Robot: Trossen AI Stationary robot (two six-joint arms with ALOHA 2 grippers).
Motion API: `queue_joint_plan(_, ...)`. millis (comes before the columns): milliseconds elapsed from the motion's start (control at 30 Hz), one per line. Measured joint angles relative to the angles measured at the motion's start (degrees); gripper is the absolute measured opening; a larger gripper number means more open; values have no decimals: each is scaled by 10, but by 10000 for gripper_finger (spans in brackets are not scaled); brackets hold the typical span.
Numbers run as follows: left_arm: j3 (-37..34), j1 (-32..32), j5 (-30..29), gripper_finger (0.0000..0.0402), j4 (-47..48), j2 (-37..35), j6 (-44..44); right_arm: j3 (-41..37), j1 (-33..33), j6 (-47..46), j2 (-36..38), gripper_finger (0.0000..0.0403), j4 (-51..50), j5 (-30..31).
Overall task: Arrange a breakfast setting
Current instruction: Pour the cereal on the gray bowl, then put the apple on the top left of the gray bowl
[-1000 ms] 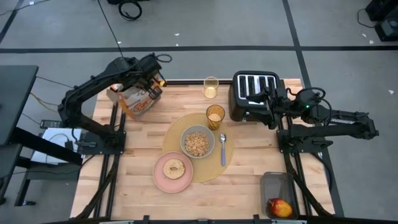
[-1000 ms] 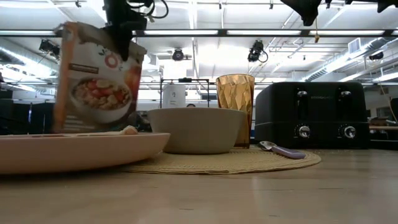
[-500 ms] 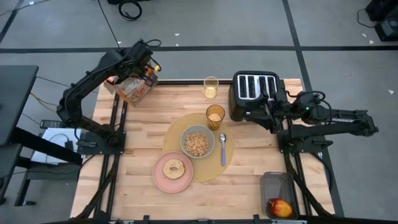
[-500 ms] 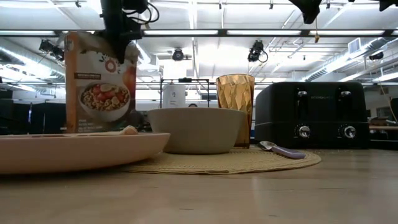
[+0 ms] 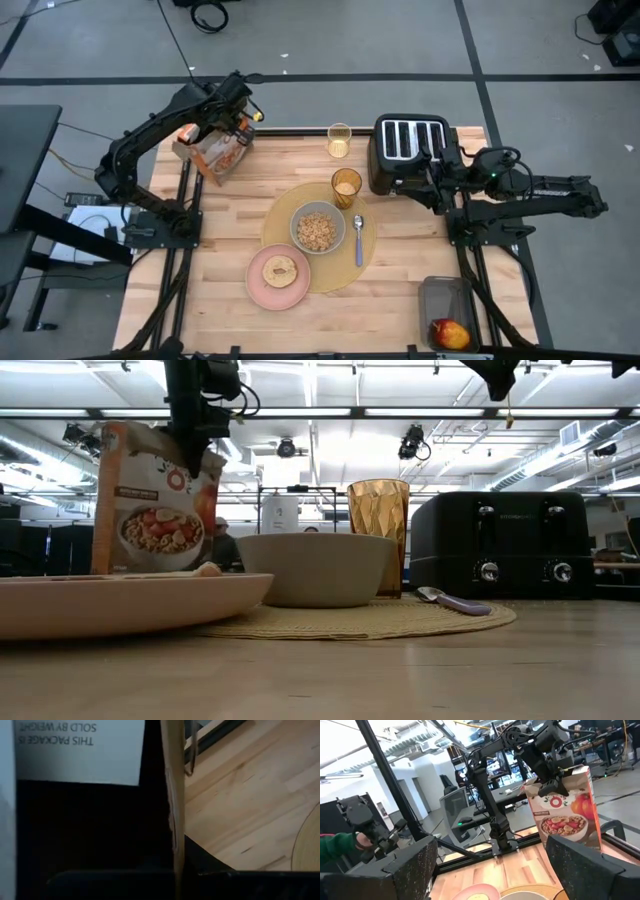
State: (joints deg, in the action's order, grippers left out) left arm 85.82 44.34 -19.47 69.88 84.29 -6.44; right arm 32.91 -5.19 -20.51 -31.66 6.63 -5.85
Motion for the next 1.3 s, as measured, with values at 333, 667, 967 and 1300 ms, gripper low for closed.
queue_joint_plan(333, -1, 0, -1, 68, 2, 0, -4, 0, 15, -3, 0, 374, -5, -2)
queue_joint_plan(667, 65, -5, 27, 147, 25, -3, -4, 0, 34, 20, 0, 374, -27, -2)
queue_joint_plan(967, 179, -32, 116, 175, 81, -3, -46, 0, 37, 48, 0, 374, -61, -9)
queue_joint_plan(1300, 313, -189, 193, 176, 72, -8, -157, 100, 121, 87, -29, 373, -319, 9)
